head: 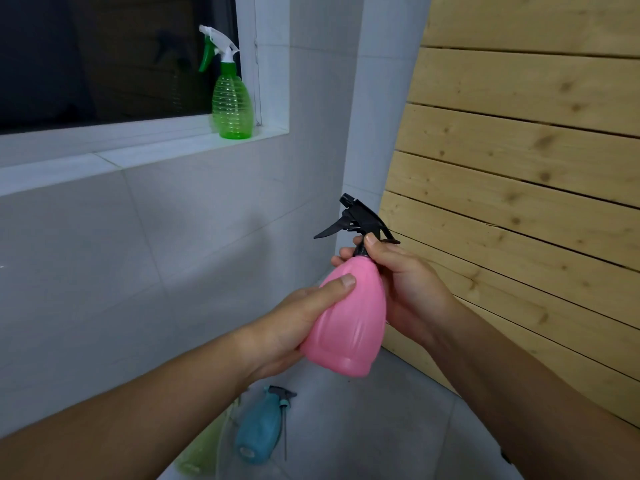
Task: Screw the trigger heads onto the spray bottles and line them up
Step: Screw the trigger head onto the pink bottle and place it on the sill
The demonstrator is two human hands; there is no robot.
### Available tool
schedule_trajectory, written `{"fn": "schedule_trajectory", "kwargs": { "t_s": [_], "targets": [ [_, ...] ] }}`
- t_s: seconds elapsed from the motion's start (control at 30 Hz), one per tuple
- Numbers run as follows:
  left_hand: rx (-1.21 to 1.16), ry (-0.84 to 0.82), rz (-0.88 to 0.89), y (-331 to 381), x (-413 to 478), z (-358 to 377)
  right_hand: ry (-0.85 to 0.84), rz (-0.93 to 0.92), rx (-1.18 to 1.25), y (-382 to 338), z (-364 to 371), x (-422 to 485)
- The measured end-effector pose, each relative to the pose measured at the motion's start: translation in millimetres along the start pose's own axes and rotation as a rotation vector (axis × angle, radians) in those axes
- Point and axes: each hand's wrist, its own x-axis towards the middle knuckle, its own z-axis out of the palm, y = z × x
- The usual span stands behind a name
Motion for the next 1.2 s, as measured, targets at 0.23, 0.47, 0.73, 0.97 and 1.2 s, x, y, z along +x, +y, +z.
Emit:
{"fn": "schedule_trajectory", "kwargs": {
  "t_s": [0.23,0.47,0.73,0.97,1.2],
  "targets": [
    [0.208,0.169,0.025,1,2,2,0.104,-0.036,-0.095,7,0,1],
    [0.270,0.231,0.059,-4,5,6,0.125,-0.047,-0.076,9,-2,0],
    [0.137,0.352,0.203,14,3,-15,0.113,-0.120,-0.377,8,3,-2],
    [0.067,0.448,0.282,41,0,-46,-0.092,-0.169,-0.570,21,32,15],
    [0.235,0.528,0.428,108,1,-115,-0.161,-0.403,-0.842,-2,102,89]
  ]
}}
